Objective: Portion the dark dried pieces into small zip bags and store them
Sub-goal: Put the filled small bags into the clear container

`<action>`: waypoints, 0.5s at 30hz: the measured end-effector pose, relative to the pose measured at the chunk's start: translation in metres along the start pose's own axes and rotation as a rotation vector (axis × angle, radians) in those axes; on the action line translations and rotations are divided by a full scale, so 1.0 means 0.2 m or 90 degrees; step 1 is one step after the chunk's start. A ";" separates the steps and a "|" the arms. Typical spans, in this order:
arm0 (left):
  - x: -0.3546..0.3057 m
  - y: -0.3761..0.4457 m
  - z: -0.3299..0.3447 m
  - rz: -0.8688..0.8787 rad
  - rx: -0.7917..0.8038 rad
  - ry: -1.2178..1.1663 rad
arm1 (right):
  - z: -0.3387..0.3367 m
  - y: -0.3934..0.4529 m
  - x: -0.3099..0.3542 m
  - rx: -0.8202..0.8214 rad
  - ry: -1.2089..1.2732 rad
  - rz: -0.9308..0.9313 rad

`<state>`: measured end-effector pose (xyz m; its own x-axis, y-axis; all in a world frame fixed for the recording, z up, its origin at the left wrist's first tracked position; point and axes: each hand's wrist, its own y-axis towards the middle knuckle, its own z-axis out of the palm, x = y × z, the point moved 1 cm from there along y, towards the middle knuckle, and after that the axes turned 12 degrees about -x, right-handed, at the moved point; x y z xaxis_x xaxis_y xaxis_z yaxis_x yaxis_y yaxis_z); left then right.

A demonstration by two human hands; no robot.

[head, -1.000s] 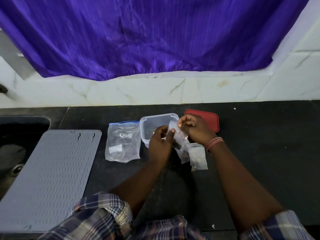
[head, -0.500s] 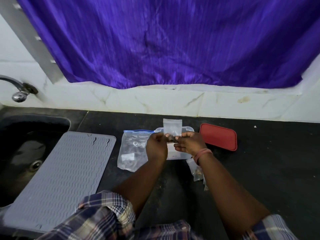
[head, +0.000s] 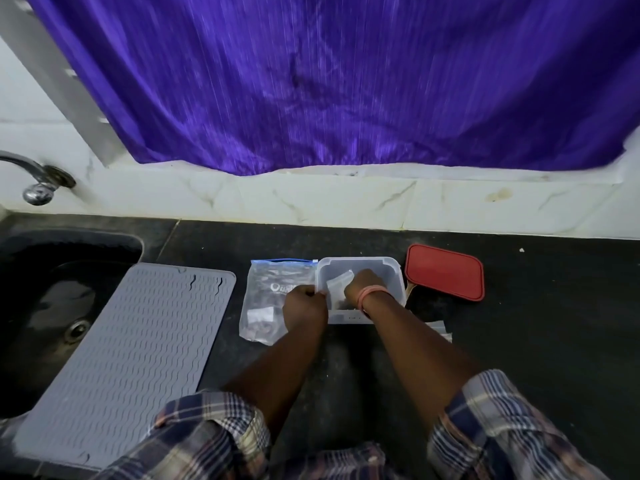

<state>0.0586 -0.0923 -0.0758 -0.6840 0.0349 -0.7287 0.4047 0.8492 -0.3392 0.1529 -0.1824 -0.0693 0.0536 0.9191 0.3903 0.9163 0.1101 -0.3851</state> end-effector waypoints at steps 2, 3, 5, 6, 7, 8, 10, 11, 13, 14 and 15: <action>0.02 0.01 0.00 -0.006 -0.002 -0.016 | 0.00 -0.01 -0.01 -0.043 0.010 -0.016; 0.03 0.02 0.00 -0.005 -0.002 -0.021 | -0.01 0.00 -0.02 -0.071 0.020 -0.027; 0.04 0.03 -0.01 -0.019 0.000 -0.045 | -0.07 0.00 -0.08 -0.162 0.063 -0.054; 0.05 0.04 -0.02 -0.027 -0.001 -0.063 | -0.11 -0.01 -0.12 -0.219 0.092 -0.060; 0.06 0.03 -0.01 -0.033 -0.005 -0.084 | -0.17 -0.02 -0.19 -0.276 0.131 -0.055; 0.06 0.03 -0.01 -0.034 -0.012 -0.097 | -0.21 -0.03 -0.26 -0.331 0.174 -0.040; 0.06 -0.01 0.00 -0.027 -0.029 -0.109 | -0.28 -0.04 -0.48 -0.388 0.215 0.035; 0.07 -0.03 0.00 -0.020 -0.038 -0.119 | -0.28 -0.04 -0.59 -0.372 0.196 0.082; 0.08 -0.07 0.02 0.004 -0.061 -0.142 | -0.24 -0.06 -0.81 -0.262 0.136 0.171; 0.08 -0.09 0.02 0.015 -0.075 -0.144 | -0.19 -0.08 -0.89 -0.194 0.128 0.205; 0.09 -0.10 0.02 0.022 -0.088 -0.139 | -0.15 -0.11 -0.95 -0.140 0.140 0.225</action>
<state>0.0411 -0.1114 -0.0844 -0.5173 -0.0365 -0.8550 0.3289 0.9139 -0.2380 0.1358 -0.3712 -0.1095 0.4382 0.7810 0.4449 0.8880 -0.2994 -0.3490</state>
